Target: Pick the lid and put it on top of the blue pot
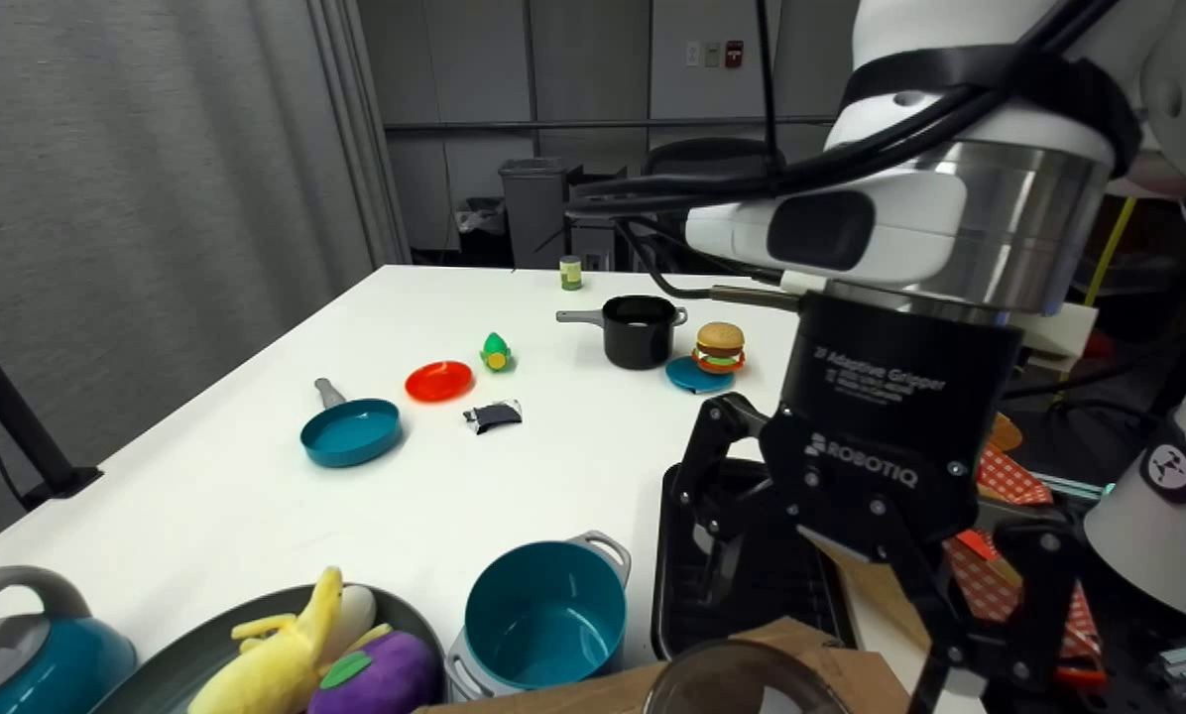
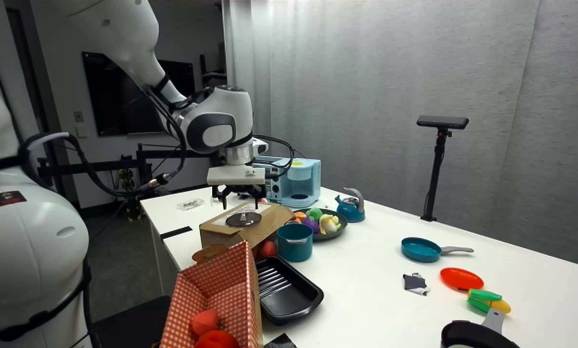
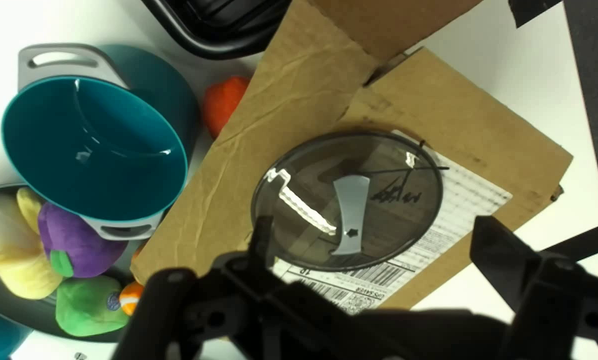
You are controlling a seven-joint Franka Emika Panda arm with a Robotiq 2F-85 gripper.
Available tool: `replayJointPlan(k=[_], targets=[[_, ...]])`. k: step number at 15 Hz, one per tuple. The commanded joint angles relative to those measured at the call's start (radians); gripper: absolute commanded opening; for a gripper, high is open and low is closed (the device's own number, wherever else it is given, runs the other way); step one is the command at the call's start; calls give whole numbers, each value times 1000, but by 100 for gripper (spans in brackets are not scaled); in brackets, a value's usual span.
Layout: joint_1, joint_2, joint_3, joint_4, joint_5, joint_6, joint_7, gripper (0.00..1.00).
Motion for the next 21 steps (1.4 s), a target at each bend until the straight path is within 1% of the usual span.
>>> replayJointPlan(k=[1, 4, 8, 10, 17, 18, 19, 21], targets=[[37, 18, -47, 8, 117, 42, -110, 100], [40, 44, -61, 19, 226, 36, -215, 100], [16, 90, -36, 34, 323, 25, -314, 100], [6, 111, -16, 40, 333, 24, -332, 100], [-9, 170, 42, 65, 299, 31, -316, 100], [-12, 175, 47, 70, 294, 34, -313, 75], [-15, 178, 50, 73, 292, 34, -313, 74], [-21, 184, 53, 81, 293, 31, -316, 58]])
